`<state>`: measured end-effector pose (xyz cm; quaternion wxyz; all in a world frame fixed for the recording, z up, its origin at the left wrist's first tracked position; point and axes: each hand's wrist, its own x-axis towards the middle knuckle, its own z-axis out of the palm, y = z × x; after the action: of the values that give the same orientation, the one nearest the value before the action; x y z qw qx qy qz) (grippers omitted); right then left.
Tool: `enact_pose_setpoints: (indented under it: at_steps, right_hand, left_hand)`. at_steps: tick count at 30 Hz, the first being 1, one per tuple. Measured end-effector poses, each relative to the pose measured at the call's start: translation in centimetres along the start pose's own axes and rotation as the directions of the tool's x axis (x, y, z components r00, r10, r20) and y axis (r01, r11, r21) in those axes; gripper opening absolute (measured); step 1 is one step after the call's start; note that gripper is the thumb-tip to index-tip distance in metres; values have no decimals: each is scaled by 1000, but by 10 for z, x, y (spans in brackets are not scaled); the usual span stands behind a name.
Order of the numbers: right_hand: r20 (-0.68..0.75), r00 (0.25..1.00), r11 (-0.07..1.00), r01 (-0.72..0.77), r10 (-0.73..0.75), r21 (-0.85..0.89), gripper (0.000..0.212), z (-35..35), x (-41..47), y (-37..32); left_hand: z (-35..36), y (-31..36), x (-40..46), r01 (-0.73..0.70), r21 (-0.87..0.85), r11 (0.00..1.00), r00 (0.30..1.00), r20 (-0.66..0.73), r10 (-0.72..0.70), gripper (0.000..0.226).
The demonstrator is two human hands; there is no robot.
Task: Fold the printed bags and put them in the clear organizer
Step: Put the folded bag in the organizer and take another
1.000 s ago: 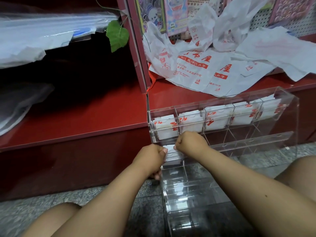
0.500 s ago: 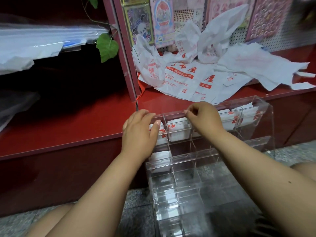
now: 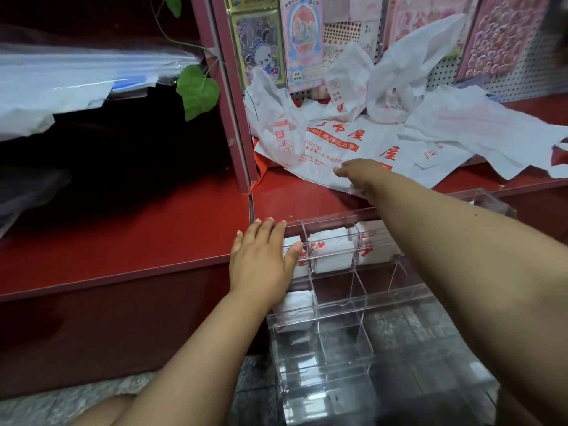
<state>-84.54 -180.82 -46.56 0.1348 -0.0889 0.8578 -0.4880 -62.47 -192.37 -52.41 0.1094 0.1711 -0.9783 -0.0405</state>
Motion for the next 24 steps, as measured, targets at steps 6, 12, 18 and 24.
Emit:
enact_pose_setpoints:
  at_steps: [6,12,18,24]
  right_hand:
    - [-112,994,901,36,14,432,31,-4,-10,-14]
    - [-122,982,906,181,-145,382,12,-6,-81,-7]
    - [87,992,817,25,-92,576,11,13,-160,22]
    - [452,875,808,-135,-174,574,15,21,-240,20]
  left_hand:
    - [1,-2,0,-24,-11,1000,1000,-16,24,92]
    - [-6,-1,-3,-34,-209,977,995,-96,14,70]
    - [-39,17,-8,157,-895,417,928,-11,-372,28]
    - [-54,6,-23,264,-962,-74,876,271,-400,21]
